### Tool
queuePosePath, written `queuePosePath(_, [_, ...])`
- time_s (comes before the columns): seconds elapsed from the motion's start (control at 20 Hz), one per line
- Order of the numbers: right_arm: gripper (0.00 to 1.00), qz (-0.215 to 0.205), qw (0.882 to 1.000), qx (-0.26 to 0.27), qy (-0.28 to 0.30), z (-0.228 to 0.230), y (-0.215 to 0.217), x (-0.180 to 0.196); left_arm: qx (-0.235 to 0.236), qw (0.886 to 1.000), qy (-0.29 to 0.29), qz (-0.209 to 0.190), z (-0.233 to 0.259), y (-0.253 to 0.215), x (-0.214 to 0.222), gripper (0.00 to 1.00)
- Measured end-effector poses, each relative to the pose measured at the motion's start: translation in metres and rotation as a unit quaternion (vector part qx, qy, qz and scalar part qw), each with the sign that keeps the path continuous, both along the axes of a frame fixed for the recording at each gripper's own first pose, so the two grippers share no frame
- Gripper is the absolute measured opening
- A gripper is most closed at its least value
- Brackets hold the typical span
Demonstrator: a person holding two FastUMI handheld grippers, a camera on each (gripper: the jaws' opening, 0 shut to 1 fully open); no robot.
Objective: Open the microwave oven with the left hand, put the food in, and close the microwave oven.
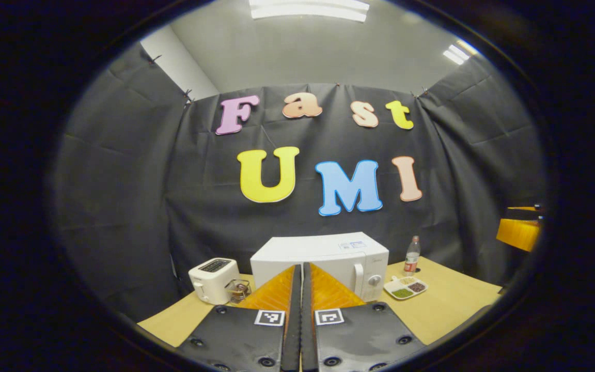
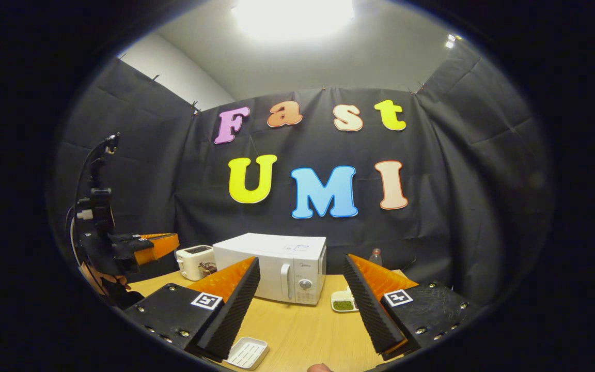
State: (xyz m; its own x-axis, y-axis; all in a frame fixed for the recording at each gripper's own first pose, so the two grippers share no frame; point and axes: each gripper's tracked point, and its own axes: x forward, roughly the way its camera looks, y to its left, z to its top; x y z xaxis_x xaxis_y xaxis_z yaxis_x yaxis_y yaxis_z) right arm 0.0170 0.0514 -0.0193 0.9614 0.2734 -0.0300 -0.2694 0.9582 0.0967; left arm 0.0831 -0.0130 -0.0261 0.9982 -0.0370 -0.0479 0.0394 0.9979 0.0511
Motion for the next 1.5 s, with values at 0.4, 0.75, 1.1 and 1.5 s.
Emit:
queuePosePath(0.4, [0.97, -0.032, 0.999, 0.007, -0.017, 0.005, 0.022, 0.003, -0.003, 1.000, -0.023, 0.006, 0.019, 0.035, -0.044, 0.70])
queuePosePath(0.75, [0.98, -0.060, 0.998, 0.003, -0.021, 0.012, 0.034, -0.007, -0.008, 0.999, -0.036, 0.011, 0.027, 0.070, -0.049, 0.94])
queuePosePath(1.1, [0.98, -0.071, 0.997, 0.012, -0.012, 0.012, 0.042, -0.007, -0.007, 0.999, -0.043, 0.008, 0.029, 0.085, -0.043, 1.00])
queuePosePath(1.5, [0.98, -0.061, 0.998, -0.004, -0.021, 0.019, 0.058, -0.007, -0.013, 0.999, -0.048, 0.013, 0.028, 0.100, -0.047, 1.00])
